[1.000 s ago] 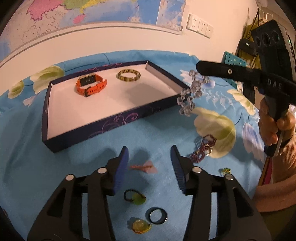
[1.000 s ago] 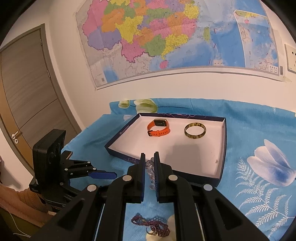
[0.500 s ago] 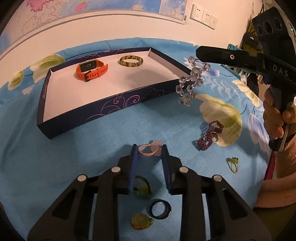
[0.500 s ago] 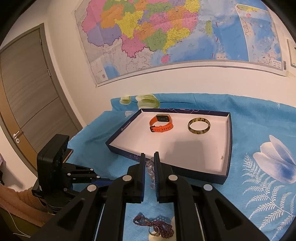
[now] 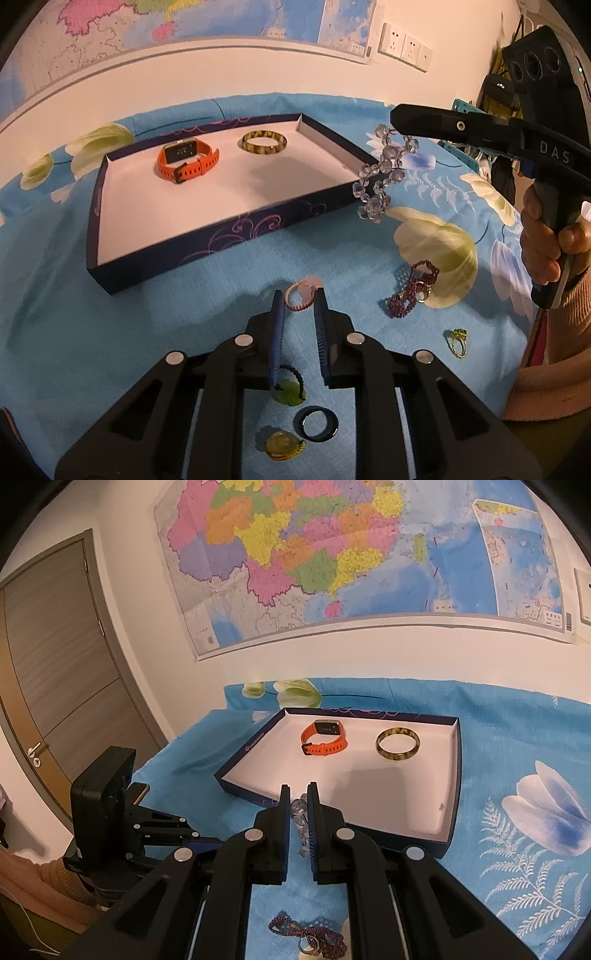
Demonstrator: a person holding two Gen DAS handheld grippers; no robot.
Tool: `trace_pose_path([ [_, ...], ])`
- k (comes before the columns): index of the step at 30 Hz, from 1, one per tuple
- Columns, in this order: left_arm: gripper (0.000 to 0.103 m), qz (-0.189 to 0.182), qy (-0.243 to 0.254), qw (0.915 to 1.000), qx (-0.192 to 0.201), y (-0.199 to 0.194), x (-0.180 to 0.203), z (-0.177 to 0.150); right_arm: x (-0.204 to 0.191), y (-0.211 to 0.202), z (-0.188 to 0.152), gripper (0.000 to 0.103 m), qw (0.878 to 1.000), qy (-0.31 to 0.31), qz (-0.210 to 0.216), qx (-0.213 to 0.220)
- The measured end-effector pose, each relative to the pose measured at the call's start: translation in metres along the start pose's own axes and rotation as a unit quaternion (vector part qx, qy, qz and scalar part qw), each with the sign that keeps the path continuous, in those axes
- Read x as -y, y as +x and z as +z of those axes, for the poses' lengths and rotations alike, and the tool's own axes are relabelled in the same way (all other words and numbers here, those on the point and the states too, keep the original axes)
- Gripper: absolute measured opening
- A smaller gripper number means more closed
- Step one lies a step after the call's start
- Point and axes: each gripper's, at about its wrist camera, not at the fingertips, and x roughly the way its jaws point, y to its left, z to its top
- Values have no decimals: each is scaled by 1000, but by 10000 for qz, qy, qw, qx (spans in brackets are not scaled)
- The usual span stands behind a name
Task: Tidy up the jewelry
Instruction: 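Lower the hair tie into the tray with the left tool while the right tool drops the crystal bracelet there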
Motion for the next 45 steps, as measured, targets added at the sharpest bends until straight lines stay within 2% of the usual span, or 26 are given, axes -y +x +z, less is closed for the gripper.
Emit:
trace_pose_path([
  [11,16,206,4,9989,410,-18,-16,29,5,2,26,7,9998,-56,4,205],
  [19,17,437,41,9978,497,-9,-33,55,10,25,44,7,9998,-99,-93,164],
  [32,17,674,-65,9970,385,20,-62,82,35,77,58,7,9994,231,-234,-115],
  [37,17,693,-118,9973,232,34,-68,86,43,94,60,7,9987,395,-195,-263],
  [45,18,738,-210,9970,83,49,-76,89,58,112,55,8,9962,590,-416,-490],
])
